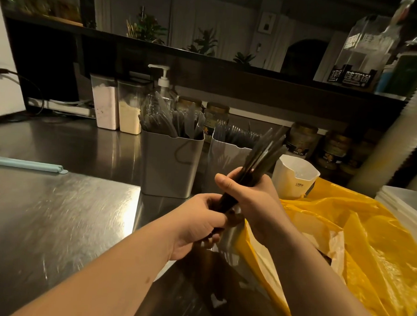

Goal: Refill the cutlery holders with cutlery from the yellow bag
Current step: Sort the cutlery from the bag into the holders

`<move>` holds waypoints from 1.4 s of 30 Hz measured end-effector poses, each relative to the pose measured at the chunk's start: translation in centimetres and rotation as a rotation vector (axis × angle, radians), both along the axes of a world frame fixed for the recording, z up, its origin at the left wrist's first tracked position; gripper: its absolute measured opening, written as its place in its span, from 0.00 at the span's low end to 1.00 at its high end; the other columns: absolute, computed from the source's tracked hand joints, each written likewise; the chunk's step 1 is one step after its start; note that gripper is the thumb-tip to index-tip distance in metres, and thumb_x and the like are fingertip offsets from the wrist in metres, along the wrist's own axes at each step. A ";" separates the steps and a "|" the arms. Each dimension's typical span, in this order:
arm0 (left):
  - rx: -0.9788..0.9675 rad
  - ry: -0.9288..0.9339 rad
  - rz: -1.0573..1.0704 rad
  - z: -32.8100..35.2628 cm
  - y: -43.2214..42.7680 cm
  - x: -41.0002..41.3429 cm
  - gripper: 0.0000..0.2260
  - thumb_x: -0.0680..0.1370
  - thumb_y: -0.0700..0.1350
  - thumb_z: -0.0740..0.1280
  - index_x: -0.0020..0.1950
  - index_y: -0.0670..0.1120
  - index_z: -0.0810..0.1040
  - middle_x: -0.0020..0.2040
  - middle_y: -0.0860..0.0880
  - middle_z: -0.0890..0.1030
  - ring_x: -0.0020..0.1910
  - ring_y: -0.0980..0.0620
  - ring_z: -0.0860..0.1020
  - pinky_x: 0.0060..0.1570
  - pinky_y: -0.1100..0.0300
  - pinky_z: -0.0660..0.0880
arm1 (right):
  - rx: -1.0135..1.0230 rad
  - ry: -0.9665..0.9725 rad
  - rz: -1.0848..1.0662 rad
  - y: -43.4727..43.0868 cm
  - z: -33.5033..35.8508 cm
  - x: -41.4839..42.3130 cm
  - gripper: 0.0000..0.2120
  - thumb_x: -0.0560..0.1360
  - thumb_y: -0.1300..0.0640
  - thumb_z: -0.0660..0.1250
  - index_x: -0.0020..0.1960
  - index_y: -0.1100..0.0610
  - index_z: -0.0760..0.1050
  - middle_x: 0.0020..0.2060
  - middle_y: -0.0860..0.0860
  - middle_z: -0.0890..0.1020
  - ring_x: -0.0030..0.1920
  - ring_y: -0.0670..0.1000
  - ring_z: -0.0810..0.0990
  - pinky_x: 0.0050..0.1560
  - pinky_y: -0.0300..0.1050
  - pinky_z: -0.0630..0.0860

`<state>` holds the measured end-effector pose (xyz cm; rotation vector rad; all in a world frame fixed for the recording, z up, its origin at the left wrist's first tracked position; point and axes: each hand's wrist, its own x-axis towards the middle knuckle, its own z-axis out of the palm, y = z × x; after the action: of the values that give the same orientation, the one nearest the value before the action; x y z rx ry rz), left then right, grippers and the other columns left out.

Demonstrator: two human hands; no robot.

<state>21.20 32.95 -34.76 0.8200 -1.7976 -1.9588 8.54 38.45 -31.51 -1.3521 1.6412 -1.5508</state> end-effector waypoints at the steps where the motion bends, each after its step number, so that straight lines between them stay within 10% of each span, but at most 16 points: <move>1: 0.009 0.004 -0.014 0.2 0.0 0.1 0.08 0.79 0.40 0.69 0.55 0.51 0.83 0.41 0.45 0.82 0.37 0.52 0.75 0.40 0.57 0.72 | 0.002 0.028 -0.010 -0.1 0.1 -0.1 0.09 0.73 0.54 0.76 0.41 0.56 0.79 0.28 0.43 0.79 0.35 0.40 0.81 0.36 0.34 0.75; 10: -0.074 -0.023 0.170 -0.3 -0.5 -0.6 0.04 0.79 0.50 0.72 0.48 0.50 0.82 0.32 0.51 0.78 0.36 0.51 0.73 0.37 0.58 0.71 | 0.008 0.032 0.045 -0.7 3.5 -0.1 0.17 0.67 0.38 0.69 0.45 0.52 0.79 0.39 0.49 0.83 0.45 0.48 0.81 0.44 0.42 0.76; 24: -0.129 0.168 0.602 0.9 -2.4 -0.6 0.10 0.74 0.40 0.76 0.46 0.49 0.76 0.41 0.48 0.79 0.40 0.50 0.78 0.35 0.61 0.76 | -0.199 0.165 -0.032 -5.9 8.9 1.2 0.05 0.81 0.58 0.65 0.47 0.56 0.75 0.38 0.53 0.80 0.37 0.45 0.81 0.38 0.38 0.79; 29: -0.184 0.206 0.687 1.0 -2.5 0.1 0.09 0.76 0.39 0.74 0.43 0.49 0.77 0.41 0.48 0.81 0.43 0.49 0.80 0.48 0.54 0.80 | -0.417 0.135 -0.224 -9.9 12.6 0.4 0.04 0.79 0.58 0.65 0.46 0.54 0.74 0.38 0.53 0.81 0.44 0.54 0.84 0.48 0.54 0.84; 34: -0.290 0.273 0.601 0.4 -2.1 0.3 0.07 0.76 0.36 0.73 0.43 0.47 0.78 0.39 0.46 0.81 0.45 0.44 0.81 0.50 0.49 0.82 | -0.189 0.382 -0.224 -12.5 9.7 0.6 0.03 0.78 0.58 0.67 0.47 0.57 0.76 0.40 0.54 0.81 0.42 0.53 0.84 0.45 0.51 0.85; 42: -0.308 0.209 0.623 0.6 -2.1 -0.2 0.10 0.74 0.40 0.76 0.38 0.47 0.77 0.32 0.52 0.78 0.35 0.54 0.76 0.39 0.61 0.75 | -0.124 0.637 -0.263 -13.1 9.9 1.7 0.30 0.72 0.56 0.76 0.69 0.56 0.65 0.46 0.47 0.77 0.48 0.49 0.79 0.49 0.44 0.80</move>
<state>20.98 30.84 -34.15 0.8928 -1.4396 -1.2819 10.19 25.37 -21.58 -1.8975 2.1983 -1.4640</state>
